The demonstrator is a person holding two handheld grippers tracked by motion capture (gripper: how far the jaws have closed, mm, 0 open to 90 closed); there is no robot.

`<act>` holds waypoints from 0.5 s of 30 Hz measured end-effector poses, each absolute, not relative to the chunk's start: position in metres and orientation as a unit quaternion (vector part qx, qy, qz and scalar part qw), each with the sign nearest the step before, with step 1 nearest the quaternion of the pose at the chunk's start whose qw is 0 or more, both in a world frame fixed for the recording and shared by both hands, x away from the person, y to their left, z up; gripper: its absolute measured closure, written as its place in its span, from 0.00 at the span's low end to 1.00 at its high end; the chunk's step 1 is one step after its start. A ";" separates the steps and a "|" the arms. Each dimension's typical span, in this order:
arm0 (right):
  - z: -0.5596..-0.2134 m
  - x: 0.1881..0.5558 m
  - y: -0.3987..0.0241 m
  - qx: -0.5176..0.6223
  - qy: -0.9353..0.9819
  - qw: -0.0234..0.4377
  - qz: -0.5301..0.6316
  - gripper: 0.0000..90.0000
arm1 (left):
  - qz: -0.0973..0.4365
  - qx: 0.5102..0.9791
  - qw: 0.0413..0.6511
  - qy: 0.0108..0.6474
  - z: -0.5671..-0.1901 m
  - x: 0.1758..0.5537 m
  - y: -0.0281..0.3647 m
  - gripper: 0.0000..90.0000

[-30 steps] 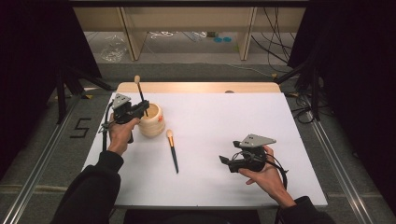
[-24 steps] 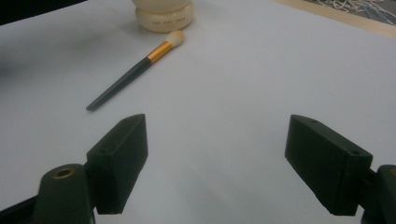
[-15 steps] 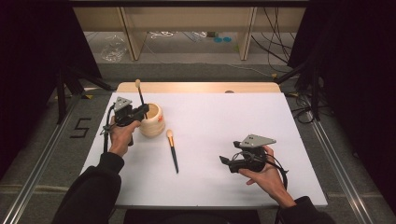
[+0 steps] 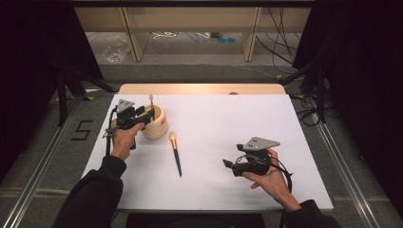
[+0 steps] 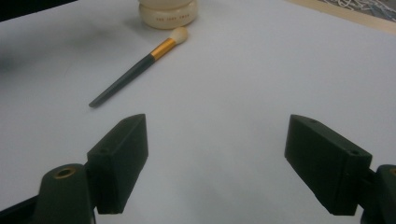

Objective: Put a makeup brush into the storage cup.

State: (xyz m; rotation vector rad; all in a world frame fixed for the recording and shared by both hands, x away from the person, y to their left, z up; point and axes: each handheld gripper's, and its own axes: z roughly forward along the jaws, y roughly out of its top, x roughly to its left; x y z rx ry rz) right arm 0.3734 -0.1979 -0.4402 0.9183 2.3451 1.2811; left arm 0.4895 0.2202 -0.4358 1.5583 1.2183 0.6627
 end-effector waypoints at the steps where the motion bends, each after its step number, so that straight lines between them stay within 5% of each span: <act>1: -0.440 0.373 -0.198 0.320 0.820 0.158 0.448 0.25 | 0.276 0.641 0.503 0.510 -0.434 0.489 0.221 0.48; 15: -0.440 0.373 -0.197 0.319 0.821 0.156 0.447 0.24 | 0.235 0.647 0.496 0.529 -0.418 0.462 0.220 0.29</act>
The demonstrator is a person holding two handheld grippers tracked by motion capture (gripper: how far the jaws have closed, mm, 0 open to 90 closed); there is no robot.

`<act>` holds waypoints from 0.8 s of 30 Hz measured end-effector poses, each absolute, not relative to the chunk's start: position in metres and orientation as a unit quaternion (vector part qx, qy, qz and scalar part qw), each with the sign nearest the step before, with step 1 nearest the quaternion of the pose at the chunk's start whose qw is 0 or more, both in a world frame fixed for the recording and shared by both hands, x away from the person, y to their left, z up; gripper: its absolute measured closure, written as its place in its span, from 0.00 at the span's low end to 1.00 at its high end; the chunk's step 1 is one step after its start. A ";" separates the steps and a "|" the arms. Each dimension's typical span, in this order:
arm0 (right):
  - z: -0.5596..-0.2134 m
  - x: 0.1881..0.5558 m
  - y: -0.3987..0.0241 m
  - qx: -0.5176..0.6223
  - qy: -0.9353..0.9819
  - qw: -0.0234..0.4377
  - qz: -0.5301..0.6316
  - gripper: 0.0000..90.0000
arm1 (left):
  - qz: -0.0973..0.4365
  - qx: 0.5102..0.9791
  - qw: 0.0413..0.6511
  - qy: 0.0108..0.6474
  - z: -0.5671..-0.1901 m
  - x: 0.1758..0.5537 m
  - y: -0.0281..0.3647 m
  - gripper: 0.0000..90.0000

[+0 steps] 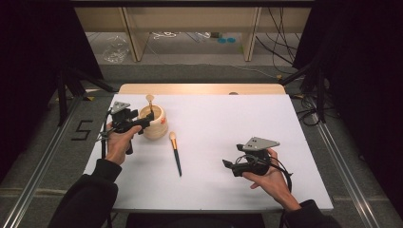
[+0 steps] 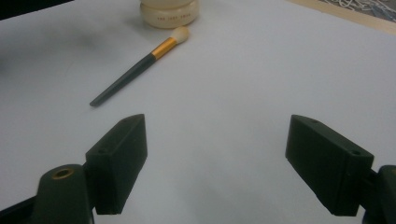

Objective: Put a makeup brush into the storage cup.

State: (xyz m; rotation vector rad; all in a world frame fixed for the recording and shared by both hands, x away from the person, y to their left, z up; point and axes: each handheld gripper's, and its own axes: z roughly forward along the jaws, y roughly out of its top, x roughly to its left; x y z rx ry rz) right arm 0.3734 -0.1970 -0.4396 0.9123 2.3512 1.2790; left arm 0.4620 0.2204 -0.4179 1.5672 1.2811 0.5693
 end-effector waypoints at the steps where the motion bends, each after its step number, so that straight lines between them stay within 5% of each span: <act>1: -0.440 0.373 -0.197 0.320 0.822 0.154 0.445 0.24 | 0.231 0.649 0.500 0.526 -0.417 0.458 0.219 0.29; 8: -0.441 0.373 -0.196 0.317 0.823 0.157 0.444 0.23 | 0.189 0.668 0.506 0.512 -0.423 0.428 0.211 0.26; 24: -0.442 0.374 -0.196 0.313 0.827 0.154 0.441 0.23 | 0.208 0.676 0.514 0.485 -0.431 0.389 0.212 0.25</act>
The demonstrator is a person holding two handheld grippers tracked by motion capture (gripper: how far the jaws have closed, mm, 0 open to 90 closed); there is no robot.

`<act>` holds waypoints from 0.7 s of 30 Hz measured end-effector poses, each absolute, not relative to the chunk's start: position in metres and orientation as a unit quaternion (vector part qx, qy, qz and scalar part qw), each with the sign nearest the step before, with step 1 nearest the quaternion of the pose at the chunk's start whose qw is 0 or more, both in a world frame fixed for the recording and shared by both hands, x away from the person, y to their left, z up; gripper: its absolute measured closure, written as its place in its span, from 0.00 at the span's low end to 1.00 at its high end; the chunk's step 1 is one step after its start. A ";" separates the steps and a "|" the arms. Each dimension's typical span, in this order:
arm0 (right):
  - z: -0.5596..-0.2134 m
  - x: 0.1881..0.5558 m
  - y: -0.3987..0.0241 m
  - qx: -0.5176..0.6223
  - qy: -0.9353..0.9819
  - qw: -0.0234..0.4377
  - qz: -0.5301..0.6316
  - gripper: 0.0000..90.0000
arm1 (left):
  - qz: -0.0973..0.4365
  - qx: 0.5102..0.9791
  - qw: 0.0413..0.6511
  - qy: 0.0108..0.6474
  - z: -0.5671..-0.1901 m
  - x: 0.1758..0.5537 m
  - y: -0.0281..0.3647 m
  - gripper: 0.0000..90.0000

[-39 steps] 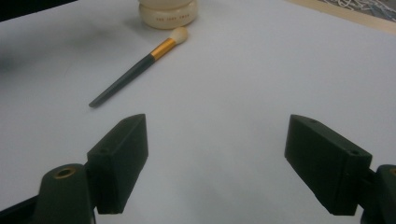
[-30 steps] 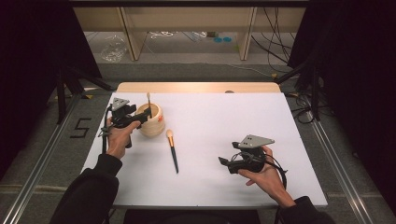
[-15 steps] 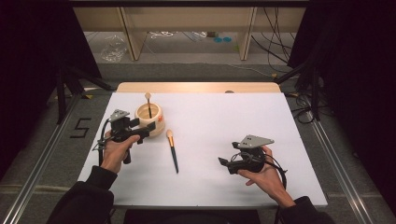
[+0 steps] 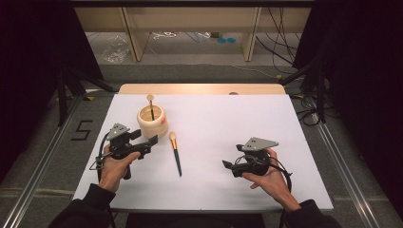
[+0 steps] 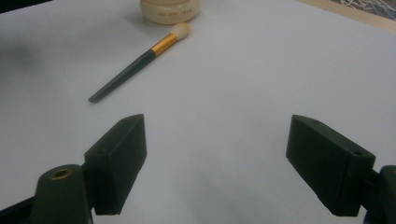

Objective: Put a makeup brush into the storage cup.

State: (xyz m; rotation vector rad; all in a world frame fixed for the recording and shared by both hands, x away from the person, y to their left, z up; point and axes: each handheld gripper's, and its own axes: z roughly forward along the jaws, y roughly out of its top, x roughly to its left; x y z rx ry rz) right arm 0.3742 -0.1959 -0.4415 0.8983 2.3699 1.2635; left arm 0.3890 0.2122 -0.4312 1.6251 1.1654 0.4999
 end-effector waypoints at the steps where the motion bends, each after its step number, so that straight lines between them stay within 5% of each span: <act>1: -0.442 0.374 -0.196 0.314 0.827 0.154 0.440 0.23 | 0.207 0.678 0.512 0.485 -0.433 0.388 0.213 0.25; 21: -0.443 0.376 -0.199 0.320 0.825 0.150 0.442 0.23 | 0.203 0.687 0.510 0.476 -0.441 0.358 0.209 0.18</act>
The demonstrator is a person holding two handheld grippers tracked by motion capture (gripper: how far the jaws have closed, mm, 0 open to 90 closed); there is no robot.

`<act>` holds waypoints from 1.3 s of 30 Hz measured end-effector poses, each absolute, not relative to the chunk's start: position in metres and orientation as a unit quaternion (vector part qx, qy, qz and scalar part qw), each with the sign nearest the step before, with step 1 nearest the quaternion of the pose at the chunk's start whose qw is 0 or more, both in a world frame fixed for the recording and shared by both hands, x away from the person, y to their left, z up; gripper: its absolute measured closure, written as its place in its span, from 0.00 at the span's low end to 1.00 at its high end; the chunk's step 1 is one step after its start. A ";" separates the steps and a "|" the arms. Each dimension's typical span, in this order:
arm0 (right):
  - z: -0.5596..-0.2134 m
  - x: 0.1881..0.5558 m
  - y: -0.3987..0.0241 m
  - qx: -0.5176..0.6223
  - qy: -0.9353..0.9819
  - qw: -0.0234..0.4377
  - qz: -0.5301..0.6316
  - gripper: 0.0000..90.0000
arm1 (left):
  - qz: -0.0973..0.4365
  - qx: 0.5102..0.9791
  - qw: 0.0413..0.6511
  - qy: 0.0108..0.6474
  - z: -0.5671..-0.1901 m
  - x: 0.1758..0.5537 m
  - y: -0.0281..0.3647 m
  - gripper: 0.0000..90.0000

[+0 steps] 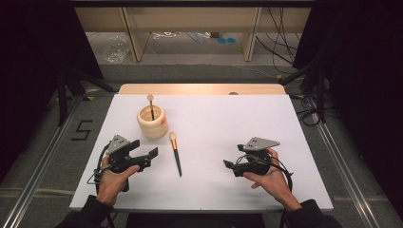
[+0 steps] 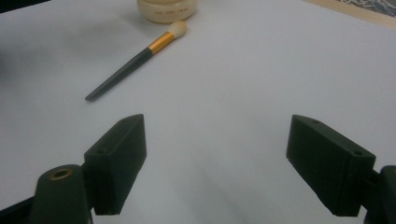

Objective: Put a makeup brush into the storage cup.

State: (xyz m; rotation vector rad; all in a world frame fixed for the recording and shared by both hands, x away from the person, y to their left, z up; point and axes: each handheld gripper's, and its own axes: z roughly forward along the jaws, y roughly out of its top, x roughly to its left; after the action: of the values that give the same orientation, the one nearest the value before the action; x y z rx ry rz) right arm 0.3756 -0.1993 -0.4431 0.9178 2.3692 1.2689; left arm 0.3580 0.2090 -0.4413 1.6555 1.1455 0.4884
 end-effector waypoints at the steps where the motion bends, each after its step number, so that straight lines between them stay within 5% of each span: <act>1: -0.443 0.376 -0.199 0.318 0.824 0.151 0.443 0.23 | 0.201 0.688 0.510 0.475 -0.442 0.357 0.209 0.17; 39: -0.437 0.377 -0.203 0.328 0.813 0.160 0.454 0.23 | 0.218 0.712 0.503 0.440 -0.439 0.332 0.198 0.18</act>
State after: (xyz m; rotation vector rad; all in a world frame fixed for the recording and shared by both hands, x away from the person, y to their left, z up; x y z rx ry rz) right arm 0.3765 -0.2029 -0.4372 0.9377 2.3223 1.2976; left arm 0.3317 0.1975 -0.4395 1.7188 1.0630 0.5268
